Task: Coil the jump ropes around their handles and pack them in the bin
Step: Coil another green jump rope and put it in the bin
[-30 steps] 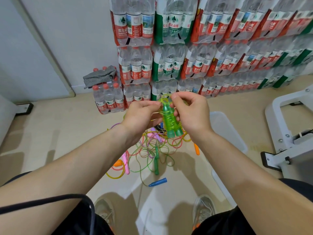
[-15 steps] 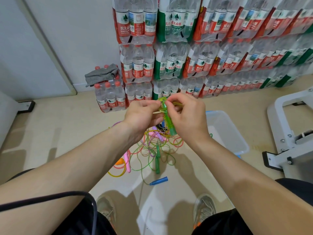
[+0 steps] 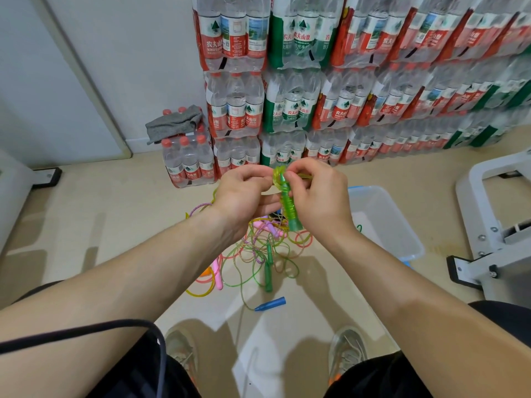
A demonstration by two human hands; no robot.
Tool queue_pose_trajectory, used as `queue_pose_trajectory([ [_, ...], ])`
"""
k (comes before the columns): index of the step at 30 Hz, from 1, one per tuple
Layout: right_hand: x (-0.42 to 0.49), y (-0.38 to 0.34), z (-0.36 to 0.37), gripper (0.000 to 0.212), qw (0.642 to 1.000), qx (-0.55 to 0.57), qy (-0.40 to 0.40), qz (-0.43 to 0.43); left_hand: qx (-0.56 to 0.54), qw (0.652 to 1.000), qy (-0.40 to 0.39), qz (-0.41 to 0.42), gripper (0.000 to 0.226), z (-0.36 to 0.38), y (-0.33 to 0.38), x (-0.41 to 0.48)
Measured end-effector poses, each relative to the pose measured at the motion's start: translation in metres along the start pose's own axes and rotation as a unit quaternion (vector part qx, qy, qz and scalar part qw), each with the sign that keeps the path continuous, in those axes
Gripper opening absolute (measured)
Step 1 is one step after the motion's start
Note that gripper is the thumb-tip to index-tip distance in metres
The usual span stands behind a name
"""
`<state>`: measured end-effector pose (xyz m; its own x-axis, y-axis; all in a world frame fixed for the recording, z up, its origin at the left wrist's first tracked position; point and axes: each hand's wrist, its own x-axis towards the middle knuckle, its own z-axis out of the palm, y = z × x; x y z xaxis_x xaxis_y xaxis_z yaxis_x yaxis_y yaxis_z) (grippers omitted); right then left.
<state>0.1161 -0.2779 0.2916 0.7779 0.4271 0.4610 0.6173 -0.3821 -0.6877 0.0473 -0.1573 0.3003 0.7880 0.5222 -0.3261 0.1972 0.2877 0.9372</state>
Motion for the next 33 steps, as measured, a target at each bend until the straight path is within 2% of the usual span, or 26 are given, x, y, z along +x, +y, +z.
queue_pose_trajectory([
  [3, 0.001, 0.001, -0.001, 0.008, 0.998, 0.045, -0.033, 0.041, -0.013, 1.0, 0.001, -0.001, 0.015, 0.002, 0.001, 0.0],
  [8, 0.002, 0.002, -0.003, 0.012, 0.99, 0.08, -0.069, 0.09, -0.004, 1.0, 0.0, 0.016, 0.019, 0.002, 0.001, 0.0],
  [14, 0.002, 0.007, -0.002, 0.019, 0.989, 0.071, -0.072, 0.112, 0.021, 0.999, -0.002, 0.03, 0.014, 0.006, -0.003, 0.001],
  [16, 0.002, 0.012, -0.001, 0.012, 0.98, 0.112, -0.071, 0.147, 0.025, 0.999, -0.014, 0.028, 0.014, 0.006, -0.002, 0.001],
  [19, 0.004, 0.015, -0.004, 0.026, 0.941, 0.194, -0.128, 0.247, 0.027, 0.999, -0.038, 0.021, 0.018, 0.005, 0.001, 0.001],
  [22, 0.005, 0.012, -0.01, 0.021, 0.862, 0.32, -0.237, 0.314, 0.008, 0.998, -0.056, 0.006, 0.019, 0.003, 0.002, 0.001],
  [24, 0.006, 0.008, -0.013, 0.019, 0.824, 0.365, -0.261, 0.346, 0.004, 0.998, -0.061, -0.006, 0.019, 0.002, 0.002, 0.0],
  [28, 0.008, 0.008, -0.012, 0.035, 0.796, 0.384, -0.253, 0.394, 0.047, 0.998, -0.022, 0.026, 0.018, 0.001, 0.005, 0.002],
  [30, 0.009, 0.007, -0.013, 0.039, 0.796, 0.381, -0.241, 0.402, 0.132, 0.988, 0.015, 0.072, 0.021, -0.005, 0.007, 0.009],
  [33, 0.008, 0.006, -0.017, 0.039, 0.815, 0.357, -0.233, 0.392, 0.213, 0.971, 0.025, 0.109, 0.026, -0.015, 0.009, 0.016],
])
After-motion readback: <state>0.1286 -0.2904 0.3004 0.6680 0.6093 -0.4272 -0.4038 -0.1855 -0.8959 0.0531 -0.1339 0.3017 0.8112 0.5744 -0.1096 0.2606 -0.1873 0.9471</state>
